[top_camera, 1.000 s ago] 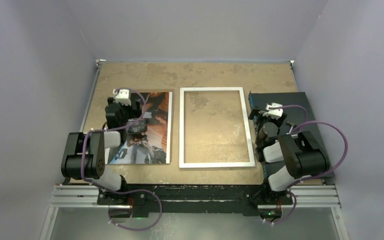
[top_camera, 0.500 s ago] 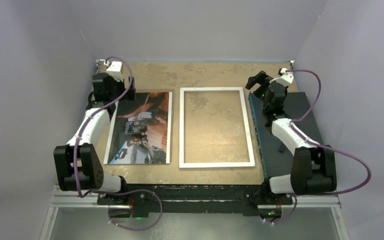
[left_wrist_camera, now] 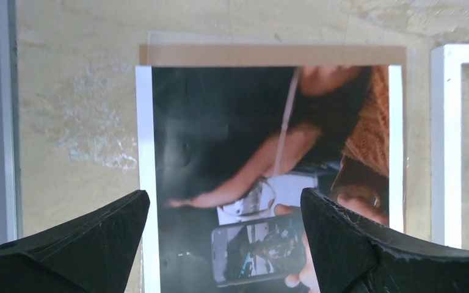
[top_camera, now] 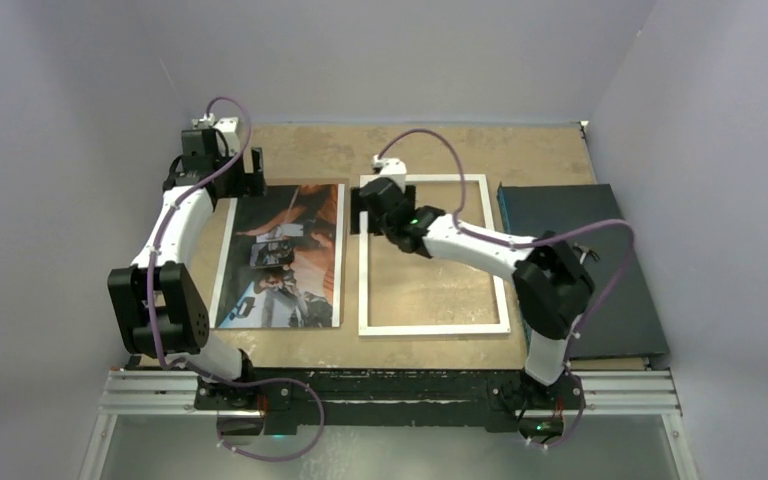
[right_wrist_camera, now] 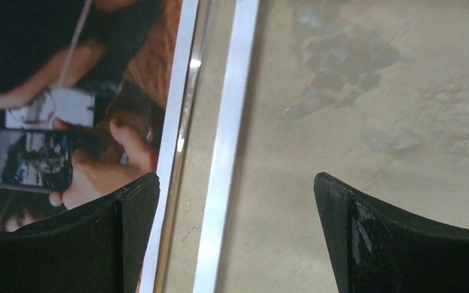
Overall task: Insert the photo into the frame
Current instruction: Turn over the photo frame at the center of the board, then pick up the photo frame item at the center of the board.
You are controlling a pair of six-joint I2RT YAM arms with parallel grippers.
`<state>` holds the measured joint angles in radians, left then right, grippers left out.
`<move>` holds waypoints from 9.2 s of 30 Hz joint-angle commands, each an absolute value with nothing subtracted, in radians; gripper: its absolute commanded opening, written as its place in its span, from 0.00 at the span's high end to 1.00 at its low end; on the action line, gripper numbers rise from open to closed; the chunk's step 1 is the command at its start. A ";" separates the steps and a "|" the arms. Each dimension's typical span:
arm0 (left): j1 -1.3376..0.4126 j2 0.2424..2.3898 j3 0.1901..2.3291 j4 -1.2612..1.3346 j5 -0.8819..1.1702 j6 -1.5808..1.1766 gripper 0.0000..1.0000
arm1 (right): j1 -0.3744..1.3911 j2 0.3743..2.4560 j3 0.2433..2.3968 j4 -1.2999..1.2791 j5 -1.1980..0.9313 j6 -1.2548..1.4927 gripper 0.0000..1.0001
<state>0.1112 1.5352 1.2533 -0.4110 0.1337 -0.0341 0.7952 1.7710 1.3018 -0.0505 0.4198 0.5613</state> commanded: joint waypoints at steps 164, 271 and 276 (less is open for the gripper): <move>-0.465 1.773 0.938 0.139 0.195 -0.440 1.00 | 0.182 1.789 1.258 -0.297 -0.154 0.537 0.30; 0.614 1.744 1.437 -0.855 0.485 0.464 0.15 | 1.127 1.880 1.558 -0.465 0.281 0.757 0.01; 0.614 1.736 1.408 -0.842 0.487 0.478 0.15 | 1.156 2.011 1.685 -0.540 0.263 0.752 0.04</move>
